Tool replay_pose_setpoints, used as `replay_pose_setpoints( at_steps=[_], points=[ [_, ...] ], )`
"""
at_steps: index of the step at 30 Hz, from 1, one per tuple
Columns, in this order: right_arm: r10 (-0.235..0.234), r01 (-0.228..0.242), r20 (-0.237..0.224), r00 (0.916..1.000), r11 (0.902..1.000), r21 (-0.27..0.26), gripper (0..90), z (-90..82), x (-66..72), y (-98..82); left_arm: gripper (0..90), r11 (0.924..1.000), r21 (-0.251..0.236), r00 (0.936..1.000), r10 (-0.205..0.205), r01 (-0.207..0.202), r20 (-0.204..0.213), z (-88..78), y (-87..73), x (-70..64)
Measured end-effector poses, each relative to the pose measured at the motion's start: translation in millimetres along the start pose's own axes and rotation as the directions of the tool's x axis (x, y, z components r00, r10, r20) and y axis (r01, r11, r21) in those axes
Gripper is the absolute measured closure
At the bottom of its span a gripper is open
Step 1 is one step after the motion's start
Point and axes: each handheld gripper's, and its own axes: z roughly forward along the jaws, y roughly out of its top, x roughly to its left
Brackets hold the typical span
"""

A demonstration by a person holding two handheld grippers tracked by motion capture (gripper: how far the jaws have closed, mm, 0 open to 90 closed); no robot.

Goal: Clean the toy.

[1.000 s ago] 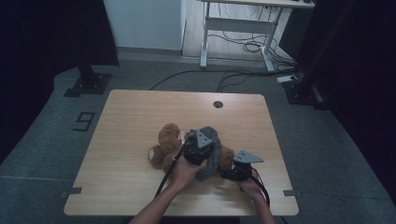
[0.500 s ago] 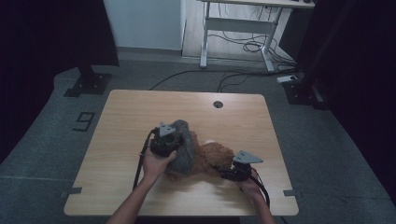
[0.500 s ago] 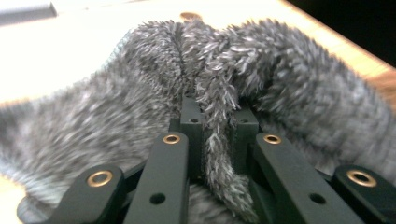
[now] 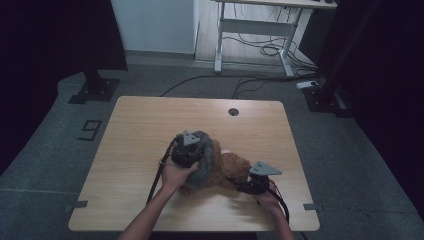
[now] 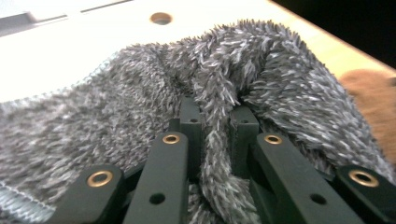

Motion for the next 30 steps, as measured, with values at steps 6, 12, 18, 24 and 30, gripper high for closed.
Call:
replay_pose_setpoints(
  at_steps=[6, 12, 18, 24, 30],
  points=[
    [0.003, -0.003, 0.001, 1.0, 1.0, 0.005, 35.5, -0.5, -0.5, -0.5, 79.5, 0.9927, 0.039, 0.9929, 0.115, -0.114, -0.029, 16.7, 0.1, -29.5],
    [-0.006, 0.006, -0.006, 1.0, 1.0, -0.001, 35.4, 0.3, 1.5, 0.4, 79.7, 0.9987, 0.035, 0.9973, 0.039, -0.037, -0.063, 4.0, -16.1, 3.2],
    [-0.004, 0.004, -0.007, 1.0, 1.0, -0.006, 35.3, 0.7, 0.8, 0.1, 79.5, 0.9984, 0.031, 0.9905, -0.042, 0.046, -0.131, -21.9, -32.4, 45.4],
    [0.002, -0.002, -0.008, 1.0, 0.9999, -0.01, 35.3, 1.6, 0.8, 0.2, 79.4, 0.9969, 0.02, 0.9872, -0.072, 0.075, -0.143, -38.7, -41.4, 60.2],
    [0.01, -0.01, -0.007, 0.9999, 0.9999, -0.006, 35.2, 0.3, -0.8, -0.2, 79.2, 0.9948, -0.086, 0.9928, -0.064, 0.055, -0.102, -67.0, -18.8, 42.4]
  ],
)
